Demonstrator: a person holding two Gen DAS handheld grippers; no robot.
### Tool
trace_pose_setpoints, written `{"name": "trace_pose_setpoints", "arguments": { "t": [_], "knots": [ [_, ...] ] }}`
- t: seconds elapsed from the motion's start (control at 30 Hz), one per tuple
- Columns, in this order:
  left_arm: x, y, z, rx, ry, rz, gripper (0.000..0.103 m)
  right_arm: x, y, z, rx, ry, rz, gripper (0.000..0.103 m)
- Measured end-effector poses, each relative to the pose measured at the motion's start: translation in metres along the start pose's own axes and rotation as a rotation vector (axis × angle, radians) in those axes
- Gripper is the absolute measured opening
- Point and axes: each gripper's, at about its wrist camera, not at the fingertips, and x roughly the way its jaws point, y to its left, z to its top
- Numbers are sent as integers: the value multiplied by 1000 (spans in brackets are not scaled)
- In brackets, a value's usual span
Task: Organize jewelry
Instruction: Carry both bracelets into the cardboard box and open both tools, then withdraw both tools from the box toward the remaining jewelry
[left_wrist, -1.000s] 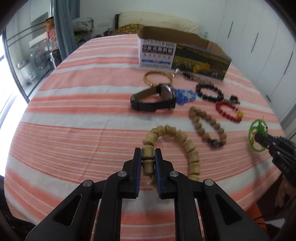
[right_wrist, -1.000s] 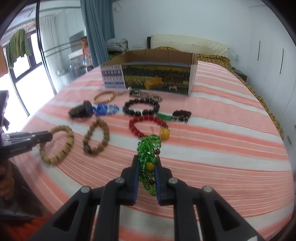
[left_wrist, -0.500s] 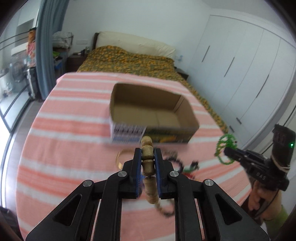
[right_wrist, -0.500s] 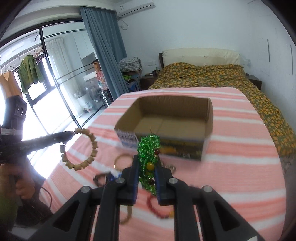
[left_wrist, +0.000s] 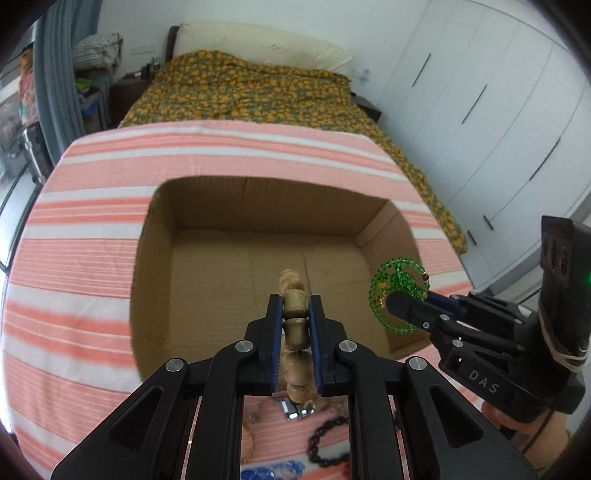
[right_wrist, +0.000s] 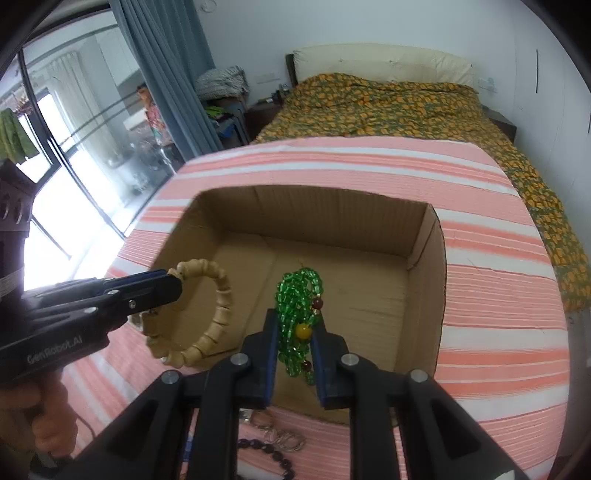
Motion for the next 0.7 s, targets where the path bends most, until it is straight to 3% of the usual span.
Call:
{"name": "trace_pose_setpoints", "arguments": {
  "t": [0.03,0.07,0.1,0.13,0.17,0.23,0.27,0.47,0.7],
  "knots": [
    [5,0,-7,-2,0,5,13,4,-4,-2,20,6,2,28],
    [10,1,-8,-9,4,7,14,5,-8,-4,40,0,-3,46],
    [16,3,-10,-17,10,11,15,3,-10,-6,54,-13,-13,55],
    [19,4,-11,-27,19,22,23,0,-11,-8,64,-34,-23,64],
    [22,6,-13,-39,29,40,48,-6,-12,-11,73,-56,-23,64],
    [18,8,-18,-50,18,89,83,-19,-15,-16,84,-93,-16,64],
    [11,9,-22,-49,-11,115,88,-28,-15,-20,83,-115,-9,64],
    [-39,13,-62,-20,-120,174,93,-75,-12,-59,39,-209,-26,64],
    [-107,15,-158,39,-206,211,97,-121,-5,-165,0,-279,-128,64]
  ]
}}
